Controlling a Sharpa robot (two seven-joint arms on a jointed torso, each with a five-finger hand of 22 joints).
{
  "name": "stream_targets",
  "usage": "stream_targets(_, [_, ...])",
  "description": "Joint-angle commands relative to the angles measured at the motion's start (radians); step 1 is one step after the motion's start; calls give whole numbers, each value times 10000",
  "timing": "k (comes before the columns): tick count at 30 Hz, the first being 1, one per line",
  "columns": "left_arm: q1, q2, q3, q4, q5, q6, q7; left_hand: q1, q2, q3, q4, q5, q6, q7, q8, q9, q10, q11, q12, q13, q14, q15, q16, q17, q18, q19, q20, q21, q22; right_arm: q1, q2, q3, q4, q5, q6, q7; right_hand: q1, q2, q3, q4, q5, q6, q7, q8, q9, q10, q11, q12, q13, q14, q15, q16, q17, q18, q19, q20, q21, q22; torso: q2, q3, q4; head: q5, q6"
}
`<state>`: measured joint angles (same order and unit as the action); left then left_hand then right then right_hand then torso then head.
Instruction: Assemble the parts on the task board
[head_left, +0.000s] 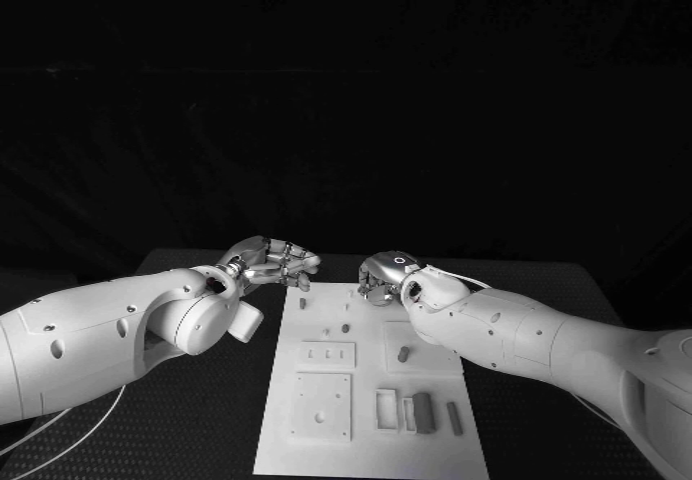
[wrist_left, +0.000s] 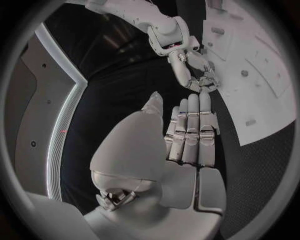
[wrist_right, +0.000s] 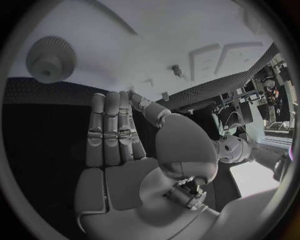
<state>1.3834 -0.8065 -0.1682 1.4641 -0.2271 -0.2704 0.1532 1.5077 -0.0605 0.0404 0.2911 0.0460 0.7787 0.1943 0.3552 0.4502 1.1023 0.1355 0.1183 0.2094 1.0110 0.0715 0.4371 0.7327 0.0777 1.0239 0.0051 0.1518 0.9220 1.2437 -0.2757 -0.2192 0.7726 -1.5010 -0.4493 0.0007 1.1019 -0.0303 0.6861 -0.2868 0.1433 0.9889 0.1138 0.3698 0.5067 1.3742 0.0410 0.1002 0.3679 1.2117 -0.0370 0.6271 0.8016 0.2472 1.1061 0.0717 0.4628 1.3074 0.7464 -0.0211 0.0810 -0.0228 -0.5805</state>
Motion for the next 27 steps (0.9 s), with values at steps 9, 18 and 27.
stream_targets(9, [106, 36, 9, 17, -45, -45, 122, 20, -37, 43, -7, 36, 3, 53, -73, 20, 57, 51, -73, 14, -3, 60, -69, 22, 77, 1, -75, -60, 12, -5, 156, 341, 24, 170, -378, 150, -10, 37, 78, -6, 51, -18, 105, -114, -128, 62, -6, 30, 21, 91, 9, 43, 10, 146, 55, 7, 63, 262, 139, -65, 178, -33, 29])
stream_targets(18, [109, 71, 9, -10, -45, -46, 123, 21, -39, 39, -5, 36, 5, 53, -77, 23, 64, 51, -87, 20, -1, 61, -77, 32, 63, 6, -87, -70, 15, -7, 186, 350, -1, 175, -114, 118, -11, 39, 82, -3, 50, -18, 106, -116, -123, 62, -5, 26, 33, 91, 8, 44, 10, 146, 53, 6, 76, 261, 139, -57, 152, 1, -4])
stream_targets(27, [112, 23, 9, -36, -45, -49, 126, 21, -39, 36, -5, 36, 7, 53, -80, 26, 70, 51, -98, 25, 1, 61, -83, 40, 51, 9, -97, -78, 17, -6, -109, 348, 227, 217, 26, 28, -24, 31, 82, -2, 48, -32, 113, -128, -118, 51, 0, 12, 48, 82, 11, 40, 8, 146, 37, 8, 89, 259, 131, -61, 133, 19, -3])
